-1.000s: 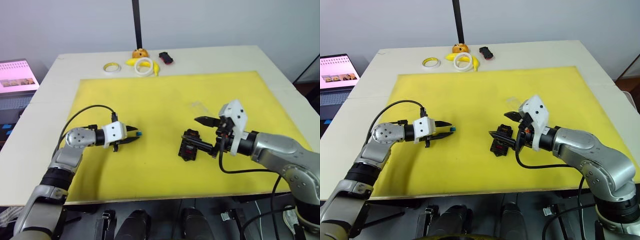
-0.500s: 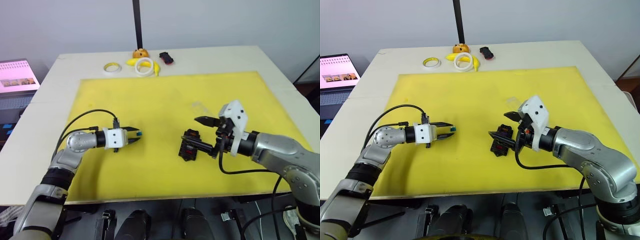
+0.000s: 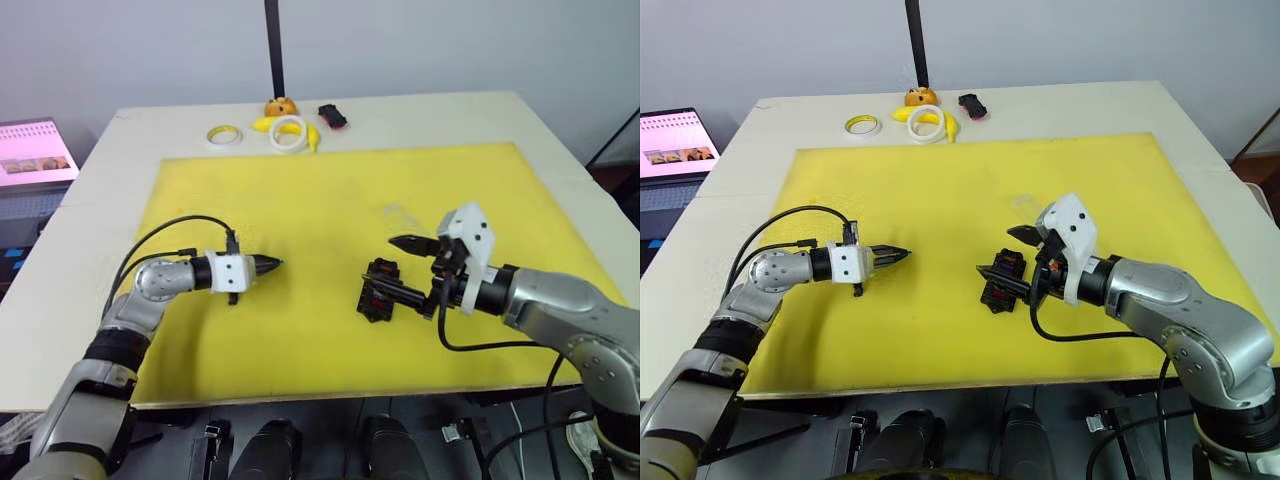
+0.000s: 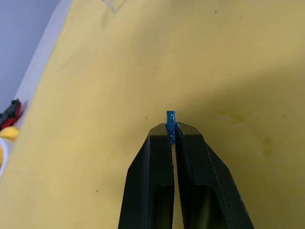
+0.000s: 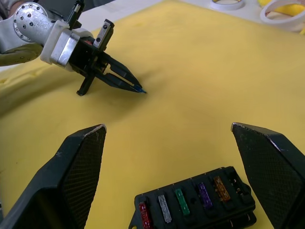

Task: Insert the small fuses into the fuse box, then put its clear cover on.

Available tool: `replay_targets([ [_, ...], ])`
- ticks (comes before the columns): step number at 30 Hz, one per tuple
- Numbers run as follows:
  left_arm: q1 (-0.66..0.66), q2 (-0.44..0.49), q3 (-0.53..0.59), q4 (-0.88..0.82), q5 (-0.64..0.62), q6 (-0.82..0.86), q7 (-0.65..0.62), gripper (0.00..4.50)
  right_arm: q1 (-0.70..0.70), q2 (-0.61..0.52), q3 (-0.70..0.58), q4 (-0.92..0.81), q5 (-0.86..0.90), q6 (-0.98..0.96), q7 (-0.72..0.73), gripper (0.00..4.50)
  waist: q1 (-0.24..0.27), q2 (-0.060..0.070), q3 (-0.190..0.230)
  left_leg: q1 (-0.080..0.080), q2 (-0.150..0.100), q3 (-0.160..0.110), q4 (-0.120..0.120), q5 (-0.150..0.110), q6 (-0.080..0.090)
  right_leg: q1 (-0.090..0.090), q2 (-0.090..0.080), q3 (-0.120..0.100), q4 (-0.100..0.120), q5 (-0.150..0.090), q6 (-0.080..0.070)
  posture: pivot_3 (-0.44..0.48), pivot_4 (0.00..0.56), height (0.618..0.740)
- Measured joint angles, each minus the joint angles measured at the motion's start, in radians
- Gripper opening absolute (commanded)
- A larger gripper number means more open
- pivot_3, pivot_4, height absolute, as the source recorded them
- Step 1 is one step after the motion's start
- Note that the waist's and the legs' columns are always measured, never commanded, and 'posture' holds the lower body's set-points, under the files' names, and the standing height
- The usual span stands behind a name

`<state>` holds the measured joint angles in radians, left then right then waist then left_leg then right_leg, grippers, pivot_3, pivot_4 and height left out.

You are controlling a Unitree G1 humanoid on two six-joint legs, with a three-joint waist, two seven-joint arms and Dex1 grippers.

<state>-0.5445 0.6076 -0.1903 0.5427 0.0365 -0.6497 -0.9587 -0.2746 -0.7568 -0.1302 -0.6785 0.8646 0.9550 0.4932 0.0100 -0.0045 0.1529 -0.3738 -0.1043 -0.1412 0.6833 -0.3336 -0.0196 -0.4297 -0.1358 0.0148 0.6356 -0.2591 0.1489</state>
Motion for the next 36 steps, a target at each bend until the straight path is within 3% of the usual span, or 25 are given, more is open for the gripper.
replay_targets([
  [4,-0.003,-0.001,0.004,-0.055,-0.082,0.121,-0.056,0.07,0.003,0.0,0.0,-0.021,0.006,0.0,0.002,4.5,0.0,0.0,0.0,0.0,0.0,0.0,0.0,0.0,0.0,0.0,0.0,0.0,0.0,0.0,0.0,0.0,0.15,0.74],
  [10,-0.087,0.077,0.026,-0.25,-0.402,0.977,-0.247,0.07,0.014,-0.001,0.001,-0.024,0.013,0.0,0.011,4.5,-0.014,0.0,0.0,0.0,0.0,-0.002,0.0,0.0,0.0,0.0,0.001,-0.001,0.001,0.0,0.0,0.0,0.15,0.74],
  [13,-0.176,0.133,0.01,-0.265,-0.531,1.419,-0.341,0.07,0.016,-0.009,0.002,-0.024,0.014,0.0,0.018,4.5,-0.028,0.0,0.0,0.0,-0.002,-0.002,0.0,0.0,0.0,0.0,0.002,-0.001,0.003,0.0,0.0,0.0,0.15,0.74],
  [15,-0.238,0.125,-0.006,-0.218,-0.569,1.617,-0.363,0.07,0.018,-0.009,0.004,-0.024,0.014,0.0,0.02,4.5,-0.029,0.0,0.0,0.001,-0.002,-0.002,0.0,0.0,0.0,0.0,0.002,-0.002,0.007,0.0,0.0,0.0,0.15,0.74],
  [19,-0.31,0.082,-0.035,-0.004,-0.568,1.825,-0.378,0.07,0.019,-0.01,0.003,-0.027,0.018,0.0,0.021,4.5,-0.029,0.0,0.0,0.001,-0.003,-0.002,0.0,0.0,0.0,-0.001,0.002,-0.001,0.008,0.0,0.0,0.0,0.15,0.74],
  [26,-0.389,0.009,-0.031,0.248,-0.498,1.834,-0.349,0.07,0.025,-0.019,0.001,-0.04,0.034,0.003,0.016,4.5,-0.022,-0.001,0.0,0.0,-0.003,-0.002,0.0,0.0,0.0,-0.001,0.001,-0.001,0.008,0.0,0.0,0.0,0.15,0.74],
  [29,-0.397,0.007,-0.023,0.282,-0.485,1.823,-0.351,1.0,0.025,-0.027,-0.003,-0.041,0.044,0.008,0.013,4.5,-0.024,-0.001,0.0,0.0,-0.002,-0.002,0.0,0.0,0.0,-0.002,0.001,-0.001,0.008,0.0,0.0,0.0,0.15,0.74],
  [35,-0.382,0.021,0.026,0.261,-0.5,1.841,-0.367,3.79,0.02,-0.037,-0.004,-0.041,0.053,0.009,0.015,4.5,-0.026,-0.001,0.0,0.001,-0.002,-0.001,0.0,0.0,0.0,-0.002,0.002,0.0,0.009,0.0,0.0,0.0,0.15,0.74],
  [36,-0.365,0.031,0.044,0.237,-0.512,1.851,-0.368,3.79,0.016,-0.038,-0.004,-0.039,0.054,0.009,0.019,4.5,-0.028,-0.001,0.0,0.002,-0.002,0.0,0.0,0.0,0.0,-0.002,0.002,0.001,0.01,0.0,0.0,0.0,0.15,0.74],
])
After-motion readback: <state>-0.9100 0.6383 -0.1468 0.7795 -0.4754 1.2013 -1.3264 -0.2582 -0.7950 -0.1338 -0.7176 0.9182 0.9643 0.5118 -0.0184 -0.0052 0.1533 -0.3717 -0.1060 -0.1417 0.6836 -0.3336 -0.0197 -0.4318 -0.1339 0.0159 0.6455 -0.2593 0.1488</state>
